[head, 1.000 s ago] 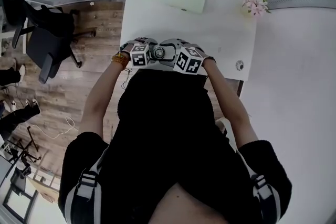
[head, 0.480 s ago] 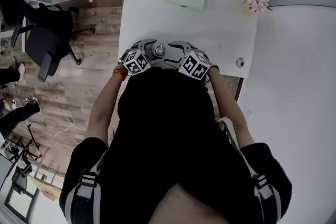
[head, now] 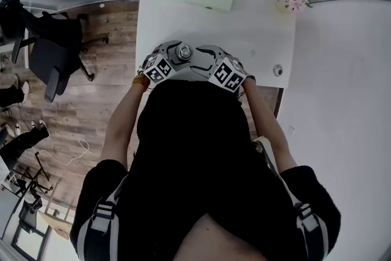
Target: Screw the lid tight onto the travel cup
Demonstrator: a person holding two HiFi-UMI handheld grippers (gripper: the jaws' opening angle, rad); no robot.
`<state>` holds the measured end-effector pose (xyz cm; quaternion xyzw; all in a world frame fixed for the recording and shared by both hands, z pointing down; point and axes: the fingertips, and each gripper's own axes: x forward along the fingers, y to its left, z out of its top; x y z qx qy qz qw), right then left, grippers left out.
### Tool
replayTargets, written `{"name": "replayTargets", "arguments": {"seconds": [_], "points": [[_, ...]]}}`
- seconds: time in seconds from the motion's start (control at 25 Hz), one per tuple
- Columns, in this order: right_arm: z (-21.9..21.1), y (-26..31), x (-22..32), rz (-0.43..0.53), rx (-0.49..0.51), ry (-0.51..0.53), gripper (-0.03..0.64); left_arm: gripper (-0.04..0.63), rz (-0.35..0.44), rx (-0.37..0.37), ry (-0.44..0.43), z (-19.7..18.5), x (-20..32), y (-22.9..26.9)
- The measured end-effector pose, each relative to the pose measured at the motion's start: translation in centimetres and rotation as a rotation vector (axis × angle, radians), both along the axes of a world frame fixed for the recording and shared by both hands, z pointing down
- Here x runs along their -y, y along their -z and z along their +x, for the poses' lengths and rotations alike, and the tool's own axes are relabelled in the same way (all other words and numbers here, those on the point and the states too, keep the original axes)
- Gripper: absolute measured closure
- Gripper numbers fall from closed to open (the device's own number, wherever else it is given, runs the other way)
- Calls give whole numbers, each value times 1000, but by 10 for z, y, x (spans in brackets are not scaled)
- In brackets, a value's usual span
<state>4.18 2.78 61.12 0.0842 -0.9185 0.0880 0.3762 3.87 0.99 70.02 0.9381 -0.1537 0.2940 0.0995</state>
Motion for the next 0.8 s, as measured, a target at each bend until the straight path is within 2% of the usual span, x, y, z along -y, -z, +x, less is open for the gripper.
{"name": "replayTargets", "arguments": {"seconds": [0.16,0.32,0.4,0.56,0.72,0.8], "points": [[0,19,31,-12,78,-180,333,222,7,29,17,15,30,0],[9,17,61,12,25,-323,333,222,-3,51,6,25,38,-7],[11,11,66,3,-10,-340,333,222,-6,45,15,26,38,-8],[1,2,61,-40,-33,-308,330,222,-8,42,37,21,37,-11],[-14,1,55,-25,-78,-274,336,222,-12,42,48,22,36,-12],[-16,0,58,-3,-118,-291,379,222,-13,34,59,22,36,-12]]}}
